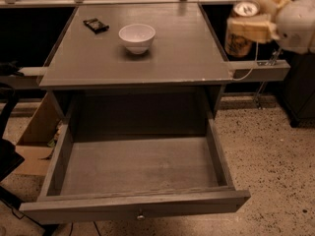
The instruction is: Place orange can into top drawer
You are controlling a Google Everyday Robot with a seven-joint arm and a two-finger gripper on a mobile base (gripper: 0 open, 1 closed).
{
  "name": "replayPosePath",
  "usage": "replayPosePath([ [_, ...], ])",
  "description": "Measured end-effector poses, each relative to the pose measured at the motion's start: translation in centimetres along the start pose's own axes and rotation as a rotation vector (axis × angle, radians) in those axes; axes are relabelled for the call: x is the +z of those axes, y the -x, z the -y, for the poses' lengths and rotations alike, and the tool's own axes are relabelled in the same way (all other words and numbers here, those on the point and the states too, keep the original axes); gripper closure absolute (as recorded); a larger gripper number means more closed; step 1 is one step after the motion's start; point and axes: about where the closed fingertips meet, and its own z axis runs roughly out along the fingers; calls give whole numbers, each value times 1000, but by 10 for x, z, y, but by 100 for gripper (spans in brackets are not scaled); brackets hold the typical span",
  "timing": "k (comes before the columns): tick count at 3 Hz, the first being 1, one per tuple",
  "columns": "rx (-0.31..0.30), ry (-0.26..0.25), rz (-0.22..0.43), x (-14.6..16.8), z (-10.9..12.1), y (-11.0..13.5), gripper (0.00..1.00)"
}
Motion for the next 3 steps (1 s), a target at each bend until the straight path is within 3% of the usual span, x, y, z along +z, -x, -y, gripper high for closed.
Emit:
replayPosePath([
  [1,-15,60,35,-42,-16,-28,100],
  [2,-15,60,35,-41,-16,-27,100],
  [3,9,100,39,-28,-44,-39,100],
])
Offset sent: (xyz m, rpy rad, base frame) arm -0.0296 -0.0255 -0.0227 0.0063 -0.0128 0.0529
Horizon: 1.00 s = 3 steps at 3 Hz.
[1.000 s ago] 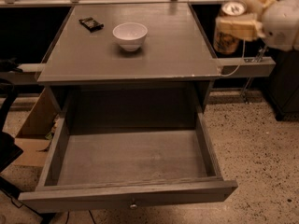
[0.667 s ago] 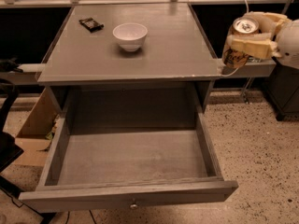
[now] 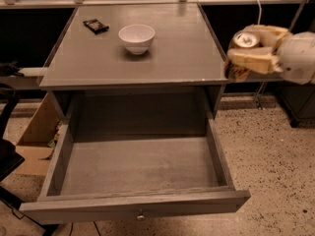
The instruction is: Place orange can into top drawer
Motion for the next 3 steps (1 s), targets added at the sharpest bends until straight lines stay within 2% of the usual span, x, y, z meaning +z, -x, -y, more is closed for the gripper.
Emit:
replayPosePath([
  [1,86,99,23,34,-70,-30,100],
  [2,165,191,-1,72,-133,-78,100],
  [3,198,244,-34,101,-172,-124,100],
])
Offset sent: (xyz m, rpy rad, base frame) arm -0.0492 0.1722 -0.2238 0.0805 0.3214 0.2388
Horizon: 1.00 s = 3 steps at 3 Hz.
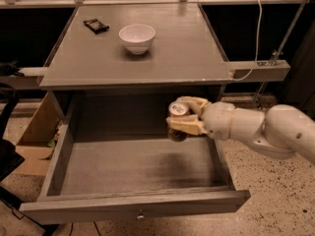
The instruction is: Place orange can into top drawer
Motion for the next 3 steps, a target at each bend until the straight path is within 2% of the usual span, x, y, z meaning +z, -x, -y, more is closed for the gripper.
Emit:
replayPosePath([
  [1,-6,15,4,23,-5,-37,100],
  [2,-20,27,28,36,-6,-61,100],
  [3,-17,30,33,37,-7,-66,82],
])
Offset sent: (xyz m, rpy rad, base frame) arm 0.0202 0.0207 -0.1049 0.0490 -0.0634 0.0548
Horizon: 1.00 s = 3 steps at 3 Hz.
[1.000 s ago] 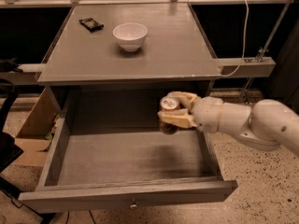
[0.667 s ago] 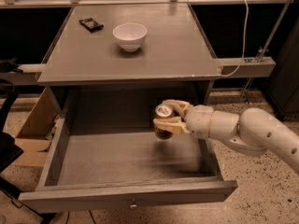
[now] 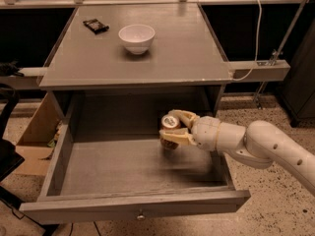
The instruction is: Place orange can into top drawer
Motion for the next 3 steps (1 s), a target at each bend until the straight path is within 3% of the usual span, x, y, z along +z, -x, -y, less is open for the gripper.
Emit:
replayPosePath([
  [3,0,0,0,0,0,0,3],
])
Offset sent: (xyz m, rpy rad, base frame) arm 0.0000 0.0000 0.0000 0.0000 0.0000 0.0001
